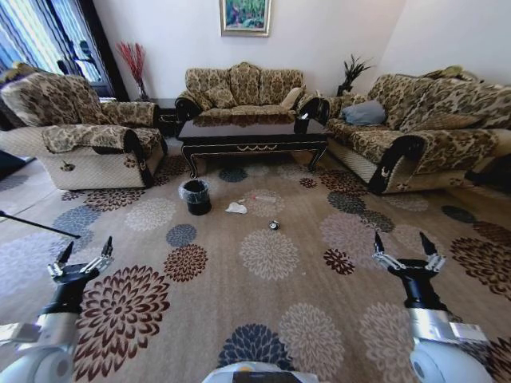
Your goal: Move to the front of the table and pick up the trash from the floor, then place it into the trash bin.
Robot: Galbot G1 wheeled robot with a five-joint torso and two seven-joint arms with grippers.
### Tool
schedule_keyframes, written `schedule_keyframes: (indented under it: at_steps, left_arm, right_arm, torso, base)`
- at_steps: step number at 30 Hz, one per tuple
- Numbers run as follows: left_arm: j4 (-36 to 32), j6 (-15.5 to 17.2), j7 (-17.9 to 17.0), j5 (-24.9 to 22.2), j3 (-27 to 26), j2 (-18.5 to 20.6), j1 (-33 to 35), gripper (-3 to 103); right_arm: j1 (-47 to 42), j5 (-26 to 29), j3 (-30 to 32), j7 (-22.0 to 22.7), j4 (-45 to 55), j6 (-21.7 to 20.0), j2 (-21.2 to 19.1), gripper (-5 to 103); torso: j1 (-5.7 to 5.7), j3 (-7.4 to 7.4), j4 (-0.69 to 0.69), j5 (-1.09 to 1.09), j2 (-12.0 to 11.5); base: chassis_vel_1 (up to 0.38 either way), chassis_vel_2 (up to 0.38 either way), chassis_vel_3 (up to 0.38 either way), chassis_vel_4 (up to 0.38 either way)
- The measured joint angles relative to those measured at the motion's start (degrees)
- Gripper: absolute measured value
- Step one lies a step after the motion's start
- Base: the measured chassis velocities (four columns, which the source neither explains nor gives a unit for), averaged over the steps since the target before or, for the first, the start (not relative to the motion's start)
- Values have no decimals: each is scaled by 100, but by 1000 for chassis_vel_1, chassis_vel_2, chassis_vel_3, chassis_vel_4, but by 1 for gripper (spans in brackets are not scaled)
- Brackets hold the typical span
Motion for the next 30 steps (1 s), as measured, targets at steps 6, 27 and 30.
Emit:
schedule_keyframes:
  at_steps: [6, 27, 30]
  left_arm:
    - [-1, 0, 0, -1, -4, 1, -4, 100]
    - [-36, 39, -2, -57, -90, 47, -18, 100]
    - [-104, 116, -40, -278, -251, 178, -70, 100]
  right_arm:
    - [11, 1, -8, -7, -13, 4, -19, 100]
    - [136, 58, -4, -24, -129, -16, -327, 100]
    - [183, 246, 163, -46, -128, -68, -531, 100]
  torso:
    - [-56, -84, 0, 0, -140]
    - [-231, -361, 0, 0, -595]
    - [-254, -404, 0, 1, -661]
  base:
    - [0, 0, 0, 0]
    - [0, 0, 0, 0]
    - [0, 0, 0, 0]
